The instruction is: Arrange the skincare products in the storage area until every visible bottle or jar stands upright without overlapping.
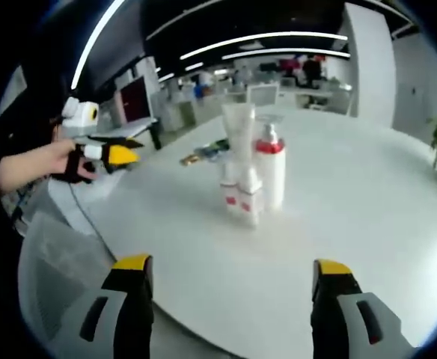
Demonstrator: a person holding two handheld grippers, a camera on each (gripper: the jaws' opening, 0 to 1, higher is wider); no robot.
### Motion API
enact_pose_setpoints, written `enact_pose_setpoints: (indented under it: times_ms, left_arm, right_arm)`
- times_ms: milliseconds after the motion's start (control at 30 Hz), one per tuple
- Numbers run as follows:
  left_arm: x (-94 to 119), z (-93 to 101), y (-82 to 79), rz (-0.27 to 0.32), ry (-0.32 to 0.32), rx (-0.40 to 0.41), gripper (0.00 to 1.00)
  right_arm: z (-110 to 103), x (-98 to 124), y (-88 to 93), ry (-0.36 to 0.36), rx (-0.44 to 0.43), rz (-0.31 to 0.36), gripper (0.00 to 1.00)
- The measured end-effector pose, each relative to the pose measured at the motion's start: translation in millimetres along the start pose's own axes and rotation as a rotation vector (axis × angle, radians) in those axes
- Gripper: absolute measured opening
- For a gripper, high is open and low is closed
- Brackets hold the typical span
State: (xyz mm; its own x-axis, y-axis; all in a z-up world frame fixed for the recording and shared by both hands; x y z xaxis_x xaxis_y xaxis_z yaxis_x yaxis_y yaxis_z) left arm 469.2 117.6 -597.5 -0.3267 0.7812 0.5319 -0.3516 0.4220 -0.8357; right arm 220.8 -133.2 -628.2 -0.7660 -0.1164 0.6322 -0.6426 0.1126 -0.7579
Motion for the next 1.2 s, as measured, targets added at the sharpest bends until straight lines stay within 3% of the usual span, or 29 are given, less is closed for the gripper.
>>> enact_pose_setpoints:
  times_ms: [233, 467, 900, 1200]
  left_arm:
    - [-26.6, -24.7, -5.9, -0.056, -0.028, -0.081, 0.6]
    - [-42.8, -44.4, -12.2, -0.075, -0.055, -0.102, 0.52]
    - [-76.1, -69.4, -18.3, -0.117, -0.059, -0.147, 0.5]
    - [-95.5, -94.5, -18.2, -0.163, -0.087, -0.193, 0.41]
  right_arm:
    - [2.9, -1.0, 1.9, 0.012, -0.013, -0.014, 0.9]
    - [4.8, 0.2, 2.5, 0.029, -0.026, -0.014, 0.9]
    - [7.7, 1.2, 3.4, 0.042, -0.051, -0.011, 0.89]
    - [7.3, -0.3, 5.1, 0.038, -0.051, -0.033, 0.88]
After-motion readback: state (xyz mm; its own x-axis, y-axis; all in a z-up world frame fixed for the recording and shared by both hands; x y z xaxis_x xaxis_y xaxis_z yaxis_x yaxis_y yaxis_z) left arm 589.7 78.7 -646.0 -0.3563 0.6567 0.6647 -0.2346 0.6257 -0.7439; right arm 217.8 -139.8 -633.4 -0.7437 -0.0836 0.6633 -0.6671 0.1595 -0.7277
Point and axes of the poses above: the point that each gripper's makers call its tool centre point, and the gripper's own axes: x roughly backward along the fingers, z roughly to its right, y roughly out of its underside, the point moved 10 cm from there along x, roughly backward along the fingers, and after that the axes turned 1 degree about -z, right-handed, at the moved point
